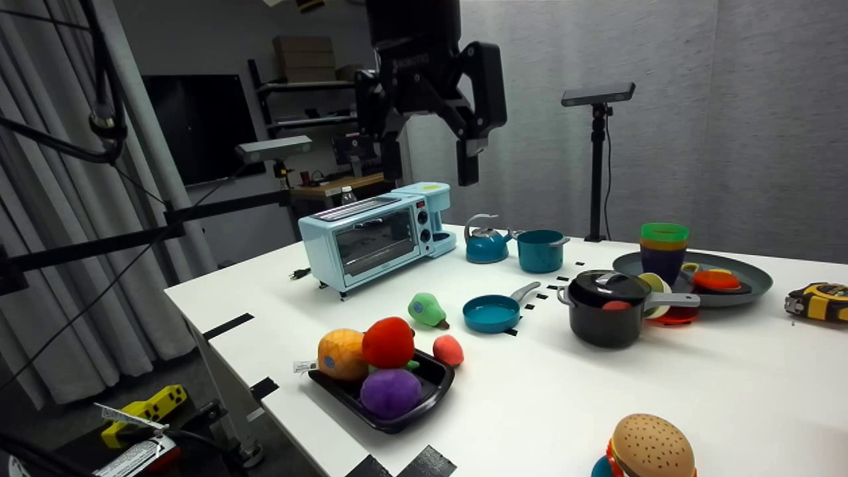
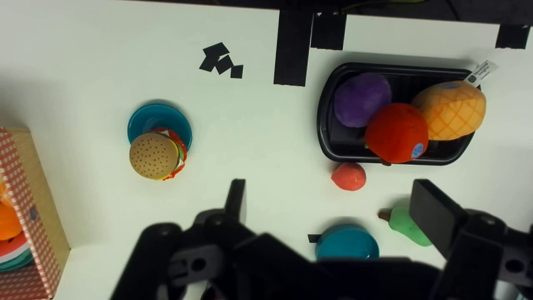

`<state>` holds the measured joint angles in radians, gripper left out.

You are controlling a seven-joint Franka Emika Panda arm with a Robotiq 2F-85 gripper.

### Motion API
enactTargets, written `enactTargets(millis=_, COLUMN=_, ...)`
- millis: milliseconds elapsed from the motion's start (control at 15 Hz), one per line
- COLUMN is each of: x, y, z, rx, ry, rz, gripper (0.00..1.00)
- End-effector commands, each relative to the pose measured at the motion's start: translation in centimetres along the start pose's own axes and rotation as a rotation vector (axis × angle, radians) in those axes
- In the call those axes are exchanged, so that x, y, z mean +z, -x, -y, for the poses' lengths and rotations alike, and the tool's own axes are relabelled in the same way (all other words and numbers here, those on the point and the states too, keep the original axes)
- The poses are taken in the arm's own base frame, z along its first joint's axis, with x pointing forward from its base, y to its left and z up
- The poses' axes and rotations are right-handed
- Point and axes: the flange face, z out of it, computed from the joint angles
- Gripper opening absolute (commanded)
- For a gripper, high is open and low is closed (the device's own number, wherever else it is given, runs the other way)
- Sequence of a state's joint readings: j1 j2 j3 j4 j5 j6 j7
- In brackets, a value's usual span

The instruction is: Take the lid off the pot and put it on the pan

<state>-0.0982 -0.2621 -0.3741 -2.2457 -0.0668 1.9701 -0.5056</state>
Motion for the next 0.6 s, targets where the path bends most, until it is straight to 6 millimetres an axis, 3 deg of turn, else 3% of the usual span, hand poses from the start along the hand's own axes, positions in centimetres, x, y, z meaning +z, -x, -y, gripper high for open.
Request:
enactTargets(millis=0, x=-0.08, y=-0.01, z=-0.03, rx=0.000, ry=0.000, rz=0.000, gripper=1.00)
enactTargets(millis=533, x=0.04, y=0.00, z=0.09, rx=-0.002, ry=-0.009, rz=0.004, gripper=1.00)
